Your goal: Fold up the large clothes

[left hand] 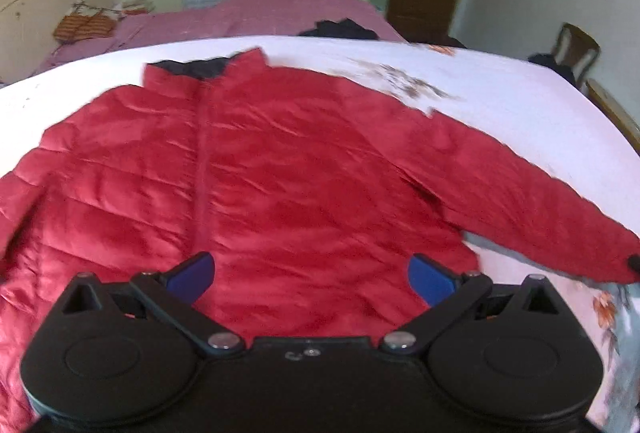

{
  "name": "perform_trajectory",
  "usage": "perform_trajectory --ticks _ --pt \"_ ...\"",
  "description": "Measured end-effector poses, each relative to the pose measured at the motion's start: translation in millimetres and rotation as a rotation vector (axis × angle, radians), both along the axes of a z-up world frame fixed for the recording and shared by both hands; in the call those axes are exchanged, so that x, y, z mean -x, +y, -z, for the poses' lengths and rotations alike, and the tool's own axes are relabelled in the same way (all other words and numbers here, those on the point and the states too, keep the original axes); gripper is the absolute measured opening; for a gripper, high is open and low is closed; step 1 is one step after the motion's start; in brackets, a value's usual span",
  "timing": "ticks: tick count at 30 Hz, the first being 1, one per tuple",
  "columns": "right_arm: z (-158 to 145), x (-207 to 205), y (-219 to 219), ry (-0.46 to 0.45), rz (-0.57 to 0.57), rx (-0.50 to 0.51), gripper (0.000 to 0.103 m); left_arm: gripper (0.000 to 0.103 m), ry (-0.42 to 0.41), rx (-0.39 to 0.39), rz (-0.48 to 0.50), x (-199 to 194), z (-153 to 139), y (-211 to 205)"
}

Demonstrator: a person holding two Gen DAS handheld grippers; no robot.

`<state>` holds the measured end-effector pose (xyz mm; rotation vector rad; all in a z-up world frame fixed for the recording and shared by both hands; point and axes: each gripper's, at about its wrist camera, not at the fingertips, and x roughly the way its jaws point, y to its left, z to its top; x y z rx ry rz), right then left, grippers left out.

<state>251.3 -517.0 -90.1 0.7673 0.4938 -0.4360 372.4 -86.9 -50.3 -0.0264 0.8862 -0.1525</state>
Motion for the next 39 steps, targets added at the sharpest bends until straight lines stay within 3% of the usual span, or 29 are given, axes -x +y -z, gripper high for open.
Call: perform_trajectory --ticks 5,11,16,23,26,27,29,30,34,35,38,39 --pt "-49.8 -42.7 59.7 -0.115 -0.203 0.215 0.008 0.103 -0.025 -0.041 -0.088 -5.7 -6.4 50.0" --pt "-76.2 -89.6 194.3 -0.194 -0.597 0.324 0.008 0.103 -0.027 0.05 -0.147 -10.5 -5.3 113.3" --pt "-60.5 -107.0 305.5 -0.168 -0.886 0.349 0.008 0.103 -0.017 0.076 -0.223 -13.0 -5.3 164.2" --pt "-9.3 -104.2 436.8 -0.07 -1.178 0.371 0.008 0.101 -0.006 0.197 -0.2 -3.6 1.3 219.0" --pt "12.6 -111.1 461.9 -0.018 -1.216 0.4 0.01 0.099 0.001 0.207 -0.19 -6.7 7.5 222.0" --pt "12.7 -114.0 467.7 -0.012 -1.211 0.443 0.018 0.098 0.006 0.216 -0.187 -8.5 9.6 221.8" --pt "9.4 -100.2 478.7 -0.054 -1.191 0.533 0.089 0.097 0.009 0.232 -0.179 -10.5 14.1 221.9" --pt "5.5 -92.3 477.3 -0.094 -1.191 0.546 0.092 0.096 0.011 0.238 -0.176 -12.7 16.2 221.3" --pt "-8.2 -92.4 458.0 -0.098 -1.151 0.54 0.087 0.096 0.021 0.266 -0.162 -28.3 26.2 213.1" --pt "-13.8 -91.8 442.8 -0.103 -1.122 0.505 0.082 0.096 0.029 0.268 -0.154 -33.7 29.7 209.5" --pt "-25.5 -95.5 395.8 -0.08 -0.975 0.424 0.05 0.089 0.059 0.241 -0.115 -52.3 42.0 195.7" --pt "-26.9 -97.0 377.4 -0.073 -0.909 0.394 0.047 0.085 0.067 0.224 -0.1 -57.5 46.2 191.5"
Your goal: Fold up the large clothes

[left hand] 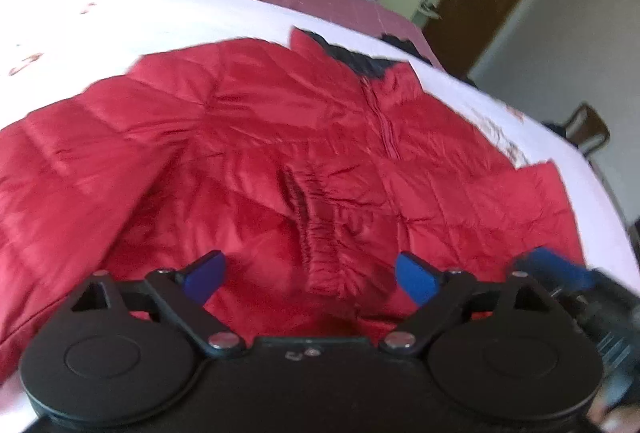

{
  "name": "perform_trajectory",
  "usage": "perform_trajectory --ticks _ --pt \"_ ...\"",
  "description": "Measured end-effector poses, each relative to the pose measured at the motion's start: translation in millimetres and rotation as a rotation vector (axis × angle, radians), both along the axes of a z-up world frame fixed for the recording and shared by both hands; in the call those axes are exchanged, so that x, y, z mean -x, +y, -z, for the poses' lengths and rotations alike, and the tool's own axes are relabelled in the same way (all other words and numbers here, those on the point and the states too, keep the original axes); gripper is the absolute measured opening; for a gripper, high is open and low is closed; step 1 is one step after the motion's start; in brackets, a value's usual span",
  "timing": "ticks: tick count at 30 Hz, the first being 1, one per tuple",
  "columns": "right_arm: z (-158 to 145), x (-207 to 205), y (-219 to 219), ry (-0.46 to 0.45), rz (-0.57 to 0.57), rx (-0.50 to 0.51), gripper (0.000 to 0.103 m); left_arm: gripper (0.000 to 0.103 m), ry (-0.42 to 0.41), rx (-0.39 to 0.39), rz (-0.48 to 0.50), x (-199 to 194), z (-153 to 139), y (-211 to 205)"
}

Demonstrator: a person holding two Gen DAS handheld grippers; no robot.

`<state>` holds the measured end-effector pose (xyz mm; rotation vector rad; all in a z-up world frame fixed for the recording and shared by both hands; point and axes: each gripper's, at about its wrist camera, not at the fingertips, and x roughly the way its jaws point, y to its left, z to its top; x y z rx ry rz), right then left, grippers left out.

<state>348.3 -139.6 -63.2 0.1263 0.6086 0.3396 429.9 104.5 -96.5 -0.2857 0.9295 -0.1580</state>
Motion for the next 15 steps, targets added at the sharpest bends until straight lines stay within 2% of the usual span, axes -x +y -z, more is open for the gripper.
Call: perform_trajectory --ticks 1,2,3,4,5,7,11,15 --pt "-2.4 0.4 -16.0 0.008 0.048 -0.025 0.046 0.072 0.005 -0.013 0.014 -3.9 3.7 -3.4" --pt "-2.6 -0.2 -32.7 0.019 0.105 -0.051 0.045 0.054 -0.004 -0.013 0.031 -5.6 5.9 -5.5" --pt "-4.1 0.3 -46.3 0.026 0.147 -0.071 0.043 0.046 -0.013 -0.004 0.05 -7.7 7.3 -7.5" --pt "-6.3 -0.1 -59.6 0.034 0.185 -0.093 0.038 0.031 -0.016 0.004 0.062 -10.2 8.5 -8.7" --pt "-7.9 1.9 -73.0 0.041 0.221 -0.112 0.038 0.023 -0.019 0.004 0.063 -12.3 8.5 -9.3" --pt "-6.5 3.5 -90.7 0.045 0.285 -0.138 0.038 0.014 -0.048 -0.003 0.061 -13.3 2.0 -7.7" --pt "-12.3 5.8 -114.5 0.047 0.348 -0.161 0.038 0.013 -0.175 -0.102 -0.031 -1.5 -31.0 25.7" --pt "-10.7 0.8 -123.3 0.063 0.349 -0.173 0.037 0.013 -0.114 -0.118 -0.094 -3.2 -20.0 60.3"
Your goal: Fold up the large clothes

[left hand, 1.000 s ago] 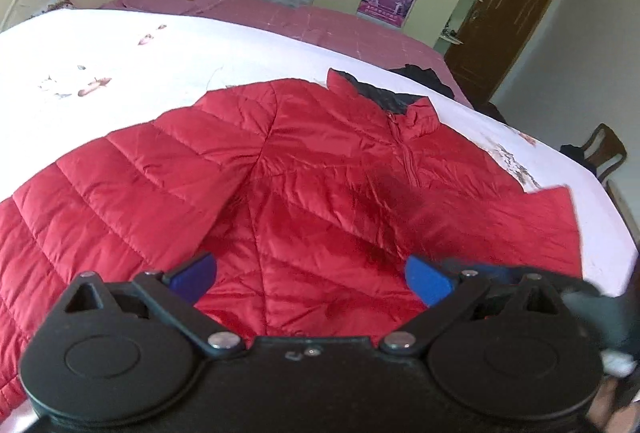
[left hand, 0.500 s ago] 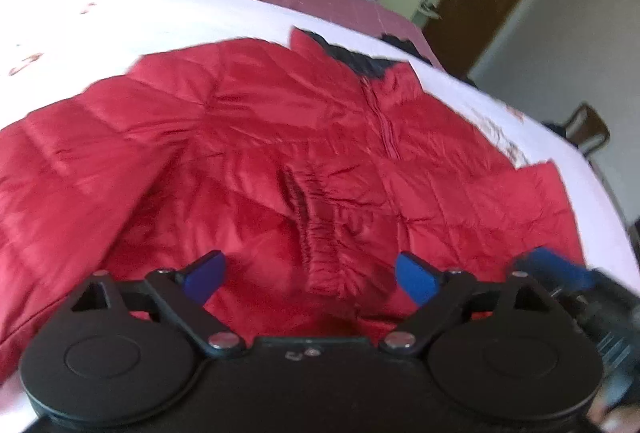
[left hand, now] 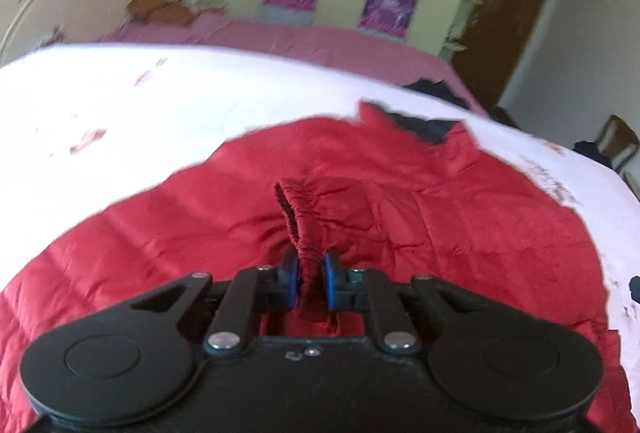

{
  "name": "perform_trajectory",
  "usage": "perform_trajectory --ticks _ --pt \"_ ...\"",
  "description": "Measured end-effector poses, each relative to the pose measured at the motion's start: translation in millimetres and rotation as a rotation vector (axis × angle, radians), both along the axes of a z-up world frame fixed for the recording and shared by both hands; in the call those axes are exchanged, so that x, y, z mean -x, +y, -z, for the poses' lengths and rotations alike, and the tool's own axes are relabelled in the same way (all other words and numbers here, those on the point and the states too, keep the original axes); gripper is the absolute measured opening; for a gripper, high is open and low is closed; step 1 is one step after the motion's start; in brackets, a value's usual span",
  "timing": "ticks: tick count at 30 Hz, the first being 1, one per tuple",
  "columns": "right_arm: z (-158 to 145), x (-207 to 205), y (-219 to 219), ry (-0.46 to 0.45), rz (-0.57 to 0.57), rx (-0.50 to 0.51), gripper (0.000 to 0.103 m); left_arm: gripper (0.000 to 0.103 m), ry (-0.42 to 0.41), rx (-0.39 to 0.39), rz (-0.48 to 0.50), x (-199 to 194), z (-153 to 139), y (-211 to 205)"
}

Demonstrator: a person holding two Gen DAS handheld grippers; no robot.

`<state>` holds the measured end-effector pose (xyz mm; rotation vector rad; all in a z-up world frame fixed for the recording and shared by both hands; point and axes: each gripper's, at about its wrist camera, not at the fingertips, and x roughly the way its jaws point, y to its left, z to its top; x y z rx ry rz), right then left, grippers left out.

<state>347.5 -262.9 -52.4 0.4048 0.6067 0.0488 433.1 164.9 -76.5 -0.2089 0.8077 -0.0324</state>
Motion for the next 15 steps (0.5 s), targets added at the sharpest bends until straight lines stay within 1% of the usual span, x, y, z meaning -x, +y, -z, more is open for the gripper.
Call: perform_trajectory --ticks 1,2,4,7,8,9,10,11,12,13,15 --pt "2.3 -2.7 -1.0 0.005 -0.005 -0.002 0.023 0.013 0.009 -0.01 0.01 0.5 3.2 -1.7" --pt "2.6 -3.3 -1.8 0.015 -0.012 0.0 0.012 0.013 0.019 -0.02 0.025 0.8 6.0 -5.8" --pt "5.0 -8.4 1.4 0.023 -0.027 0.007 0.011 0.013 0.031 -0.014 0.038 1.1 12.1 -13.8" --pt "6.0 -27.8 10.7 0.029 -0.064 0.034 0.011 0.013 0.027 -0.016 0.02 0.3 18.6 -19.1" --pt "7.3 -35.1 13.9 0.028 -0.073 0.049 0.011 0.013 0.026 -0.014 0.013 -0.1 21.1 -18.5" --pt "10.7 -44.2 17.3 0.034 -0.078 0.085 0.011 0.013 0.028 -0.011 0.007 -2.2 23.9 -16.2" --pt "18.4 -53.1 20.5 0.062 -0.078 0.127 0.011 0.013 0.032 -0.009 0.004 -3.5 26.4 -15.4" --pt "31.6 -65.6 22.5 0.131 -0.079 0.173 0.011 0.013 0.037 -0.008 0.005 -5.1 28.8 -14.4" --pt "47.1 -77.1 21.1 0.212 -0.082 0.181 0.011 0.013 0.038 -0.005 0.01 -3.9 30.3 -15.4" --pt "49.5 -78.5 17.1 0.198 -0.076 0.157 0.011 0.014 0.041 -0.007 0.016 -3.0 31.2 -14.7" --pt "42.8 -78.8 16.3 0.2 -0.082 0.165 0.011 0.016 0.043 -0.025 0.048 -2.4 26.9 -15.8"
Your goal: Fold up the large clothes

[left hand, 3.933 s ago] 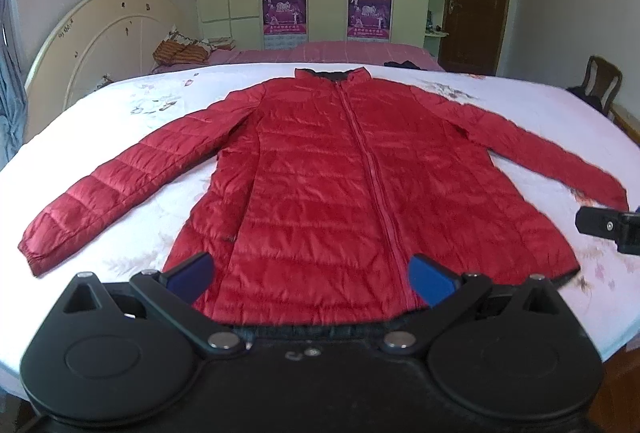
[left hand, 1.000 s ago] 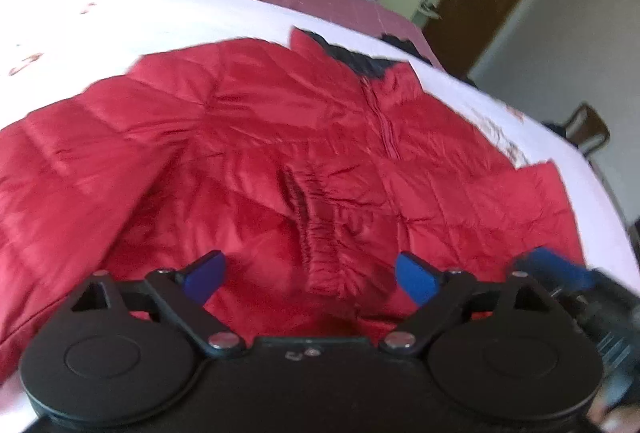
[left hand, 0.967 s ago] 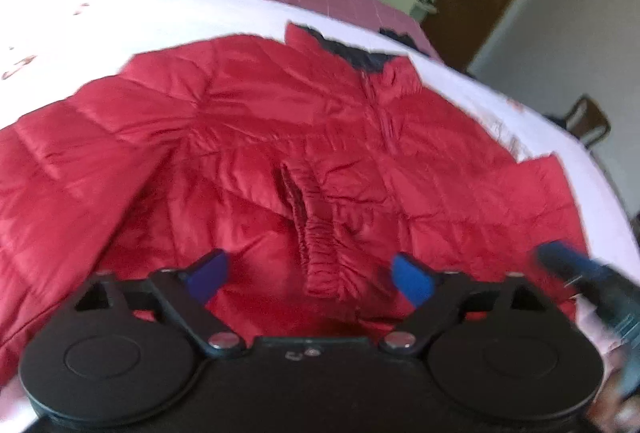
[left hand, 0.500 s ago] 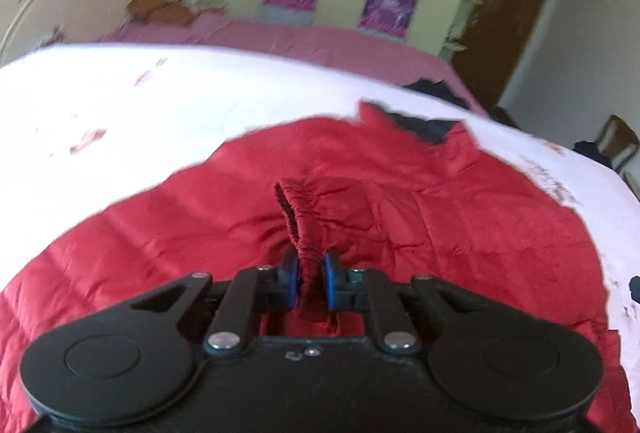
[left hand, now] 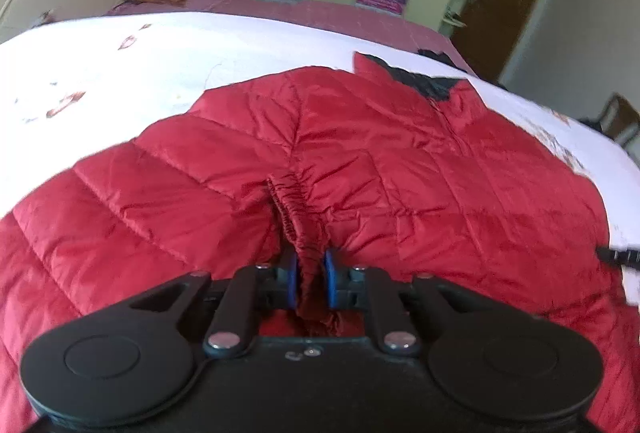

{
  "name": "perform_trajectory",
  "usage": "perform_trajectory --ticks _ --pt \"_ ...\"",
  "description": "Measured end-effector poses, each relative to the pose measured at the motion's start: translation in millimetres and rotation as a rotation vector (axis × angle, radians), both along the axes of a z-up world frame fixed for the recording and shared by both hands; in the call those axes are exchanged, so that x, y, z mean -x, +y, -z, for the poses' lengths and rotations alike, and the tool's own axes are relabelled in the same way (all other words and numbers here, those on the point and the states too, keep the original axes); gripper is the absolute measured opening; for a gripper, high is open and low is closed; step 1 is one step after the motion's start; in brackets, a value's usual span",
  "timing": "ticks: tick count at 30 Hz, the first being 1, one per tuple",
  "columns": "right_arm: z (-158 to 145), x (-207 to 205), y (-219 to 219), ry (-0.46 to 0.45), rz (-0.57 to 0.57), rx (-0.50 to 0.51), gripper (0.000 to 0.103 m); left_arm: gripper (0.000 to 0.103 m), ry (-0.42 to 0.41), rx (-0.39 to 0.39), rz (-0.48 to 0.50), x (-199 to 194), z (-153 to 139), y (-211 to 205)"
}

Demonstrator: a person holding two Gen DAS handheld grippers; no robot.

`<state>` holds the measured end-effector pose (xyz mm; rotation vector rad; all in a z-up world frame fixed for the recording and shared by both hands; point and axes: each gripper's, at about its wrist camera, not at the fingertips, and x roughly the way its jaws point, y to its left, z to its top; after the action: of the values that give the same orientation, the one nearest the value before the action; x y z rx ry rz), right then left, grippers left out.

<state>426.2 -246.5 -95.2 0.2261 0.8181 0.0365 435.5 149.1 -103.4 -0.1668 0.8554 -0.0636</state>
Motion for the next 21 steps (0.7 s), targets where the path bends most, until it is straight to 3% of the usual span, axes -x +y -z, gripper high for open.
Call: perform_trajectory --ticks 1,2,4,7,11,13,15,18,21 --pt "-4.7 3.0 -2.3 -0.02 0.007 -0.013 0.011 0.019 -0.021 -0.003 0.0 3.2 -6.2 1.7" --pt "-10.9 7.3 -5.7 -0.047 0.01 -0.038 0.011 0.031 -0.063 -0.021 -0.015 9.6 -14.4 3.5" --pt "-23.9 12.4 -8.9 -0.095 0.013 -0.057 0.011 0.048 -0.158 -0.112 -0.08 22.5 -33.0 4.2" --pt "-35.8 0.2 -1.7 -0.13 -0.01 -0.066 0.011 0.048 -0.212 -0.108 -0.057 18.5 -42.9 -7.8" --pt "-31.5 -32.5 12.9 -0.13 -0.051 -0.01 0.011 0.05 -0.144 -0.082 0.068 -14.3 -22.6 -39.3" --pt "-13.6 -48.8 10.8 -0.066 -0.033 0.035 0.011 0.05 -0.073 -0.105 0.054 -31.3 -2.7 -42.9" --pt "6.8 -57.5 4.9 -0.013 -0.047 0.04 0.01 0.051 -0.047 -0.078 0.05 -37.6 10.3 -36.3" --pt "-1.8 -56.0 8.1 -0.017 -0.074 0.076 0.011 0.048 -0.051 -0.083 0.039 -37.5 0.5 -36.8" --pt "-18.8 -57.3 15.8 -0.087 -0.105 0.016 0.011 0.048 -0.105 -0.05 0.052 -40.8 -11.0 -41.8"
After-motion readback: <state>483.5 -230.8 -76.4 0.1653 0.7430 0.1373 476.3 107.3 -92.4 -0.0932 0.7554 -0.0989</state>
